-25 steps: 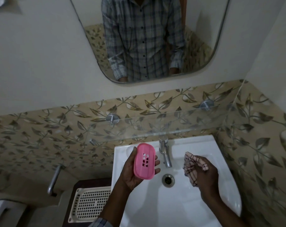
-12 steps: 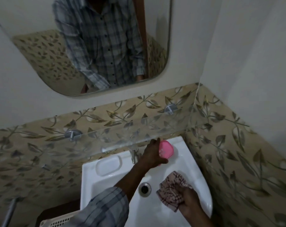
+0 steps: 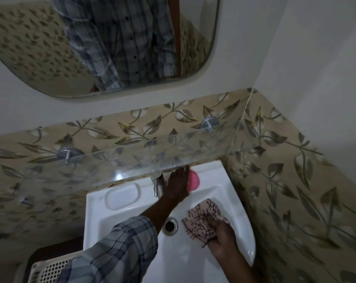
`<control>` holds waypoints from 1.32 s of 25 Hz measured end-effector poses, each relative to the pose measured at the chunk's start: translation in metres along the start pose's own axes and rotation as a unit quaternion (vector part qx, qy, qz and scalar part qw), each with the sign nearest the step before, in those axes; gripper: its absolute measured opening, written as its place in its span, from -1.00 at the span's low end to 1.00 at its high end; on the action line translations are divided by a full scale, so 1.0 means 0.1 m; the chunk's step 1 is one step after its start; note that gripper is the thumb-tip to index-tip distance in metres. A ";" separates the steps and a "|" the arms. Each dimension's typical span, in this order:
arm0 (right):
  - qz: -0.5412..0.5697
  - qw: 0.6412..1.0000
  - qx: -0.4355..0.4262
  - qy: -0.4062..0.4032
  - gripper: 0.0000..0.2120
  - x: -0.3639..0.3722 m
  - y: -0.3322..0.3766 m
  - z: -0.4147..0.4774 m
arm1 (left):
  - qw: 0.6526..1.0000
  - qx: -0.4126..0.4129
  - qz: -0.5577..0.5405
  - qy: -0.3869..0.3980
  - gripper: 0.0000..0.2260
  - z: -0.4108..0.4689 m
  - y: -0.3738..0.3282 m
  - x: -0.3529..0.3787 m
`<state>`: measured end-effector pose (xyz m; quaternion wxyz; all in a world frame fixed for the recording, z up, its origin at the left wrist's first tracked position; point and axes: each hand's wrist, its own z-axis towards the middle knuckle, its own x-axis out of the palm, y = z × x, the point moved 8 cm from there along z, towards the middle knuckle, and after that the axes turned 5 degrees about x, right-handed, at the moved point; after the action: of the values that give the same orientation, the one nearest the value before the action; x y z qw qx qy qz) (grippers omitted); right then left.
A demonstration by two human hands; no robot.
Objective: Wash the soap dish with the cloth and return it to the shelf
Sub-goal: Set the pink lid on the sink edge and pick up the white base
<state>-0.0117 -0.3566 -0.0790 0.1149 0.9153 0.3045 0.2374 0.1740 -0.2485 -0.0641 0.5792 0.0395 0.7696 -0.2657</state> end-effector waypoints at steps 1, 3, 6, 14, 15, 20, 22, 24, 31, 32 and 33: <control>0.008 1.000 -0.006 0.007 -0.70 0.06 0.04 0.01 | 1.000 0.002 -0.008 -0.007 0.00 -0.02 0.00 0.01; 0.025 0.999 -0.015 0.024 -0.66 0.13 0.10 0.06 | 0.998 0.000 -0.061 -0.020 -0.04 -0.07 -0.06 -0.06; 0.054 0.998 -0.014 0.036 -0.58 0.15 0.15 0.11 | 0.984 0.011 -0.154 -0.088 -0.37 -0.50 -0.27 -0.35; 0.005 0.989 -0.031 0.147 0.09 0.26 0.00 0.14 | 0.873 -0.223 -0.230 -0.368 -0.58 -2.69 1.17 -0.30; -0.015 0.987 -0.021 0.157 -0.05 0.30 -0.08 0.08 | 0.878 -0.264 -0.204 -0.344 -0.49 -2.68 1.43 -0.27; -0.032 0.983 0.022 0.178 -0.49 0.47 -0.41 -0.07 | 0.931 -0.264 -0.212 -0.138 0.07 -1.96 2.09 -0.28; -0.058 0.984 0.018 0.168 -0.34 0.46 -0.44 -0.10 | 0.954 -0.220 -0.173 -0.112 0.08 -1.76 2.20 -0.30; -0.074 0.982 0.020 0.172 -0.53 0.43 -0.44 -0.17 | 0.966 -0.191 -0.146 -0.098 0.02 -1.68 2.26 -0.30; -0.077 0.989 0.010 0.125 -0.65 0.14 -0.39 -0.06 | 0.941 -0.181 -0.217 -0.185 -0.11 -1.96 1.89 -0.44; -0.085 0.990 0.006 0.110 -0.68 0.13 -0.39 -0.04 | 0.946 -0.159 -0.207 -0.194 -0.13 -2.05 1.74 -0.45; -0.093 0.991 0.001 0.096 -0.69 0.13 -0.39 -0.02 | 0.952 -0.135 -0.193 -0.196 -0.15 -2.13 1.56 -0.46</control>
<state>-0.0233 -0.3182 -0.0863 0.1062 0.8558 0.3984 0.3126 0.0607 -0.0064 -0.0387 0.6563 -0.2409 0.6626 -0.2685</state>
